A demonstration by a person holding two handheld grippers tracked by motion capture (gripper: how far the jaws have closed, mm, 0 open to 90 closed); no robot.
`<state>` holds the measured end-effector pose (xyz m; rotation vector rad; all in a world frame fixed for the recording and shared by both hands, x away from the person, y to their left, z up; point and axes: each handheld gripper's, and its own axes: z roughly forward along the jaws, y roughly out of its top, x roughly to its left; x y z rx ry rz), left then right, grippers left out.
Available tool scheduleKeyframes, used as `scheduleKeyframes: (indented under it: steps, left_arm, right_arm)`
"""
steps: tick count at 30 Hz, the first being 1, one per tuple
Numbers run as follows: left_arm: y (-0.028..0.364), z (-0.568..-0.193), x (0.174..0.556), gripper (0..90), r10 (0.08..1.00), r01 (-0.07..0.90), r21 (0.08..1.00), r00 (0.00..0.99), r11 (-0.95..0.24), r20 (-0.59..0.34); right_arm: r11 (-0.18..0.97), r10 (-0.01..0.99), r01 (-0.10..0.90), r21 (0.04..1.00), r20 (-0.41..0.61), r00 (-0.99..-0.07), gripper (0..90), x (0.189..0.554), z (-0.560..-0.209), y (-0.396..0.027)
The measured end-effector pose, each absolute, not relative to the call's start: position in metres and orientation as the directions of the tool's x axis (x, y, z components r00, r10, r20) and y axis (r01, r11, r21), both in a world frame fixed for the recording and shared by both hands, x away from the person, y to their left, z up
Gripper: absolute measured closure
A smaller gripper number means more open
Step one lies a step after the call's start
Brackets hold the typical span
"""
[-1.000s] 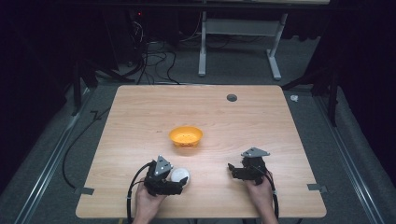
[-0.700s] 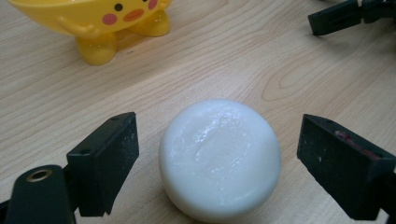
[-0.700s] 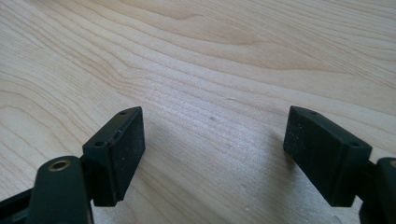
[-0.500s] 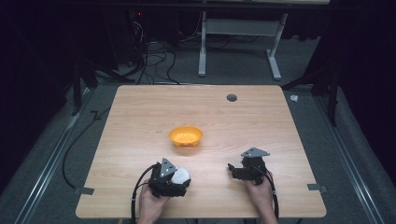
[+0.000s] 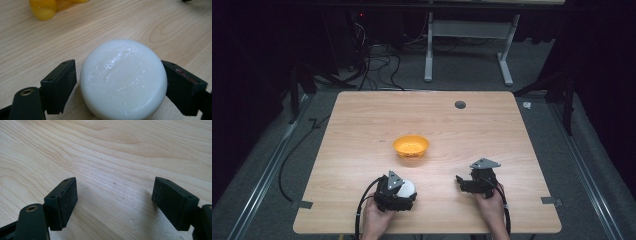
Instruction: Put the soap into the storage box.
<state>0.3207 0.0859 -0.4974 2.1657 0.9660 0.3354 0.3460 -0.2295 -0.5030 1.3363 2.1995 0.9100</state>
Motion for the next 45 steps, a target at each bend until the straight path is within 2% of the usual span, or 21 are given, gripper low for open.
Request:
scheduleKeyframes:
  steps: [9, 20, 45]
  left_arm:
    - [0.082, -0.5, 0.319, 24.0, 0.722, 0.524, 0.701, 0.692, -0.484, -0.02]
    - [0.081, -0.5, 0.32, 24.4, 0.718, 0.52, 0.696, 0.696, -0.496, -0.009]
    - [0.096, -0.478, 0.326, 24.5, 0.722, 0.541, 0.741, 0.683, -0.397, -0.112]
  right_arm:
    - [0.328, 0.889, 0.622, 0.711, -0.01, -0.458, 21.5, 0.346, -0.503, -0.23]
    - [0.328, 0.889, 0.622, 0.711, -0.01, -0.458, 21.5, 0.346, -0.503, -0.23]
    - [0.326, 0.889, 0.621, 0.713, -0.008, -0.458, 21.5, 0.346, -0.503, -0.229]
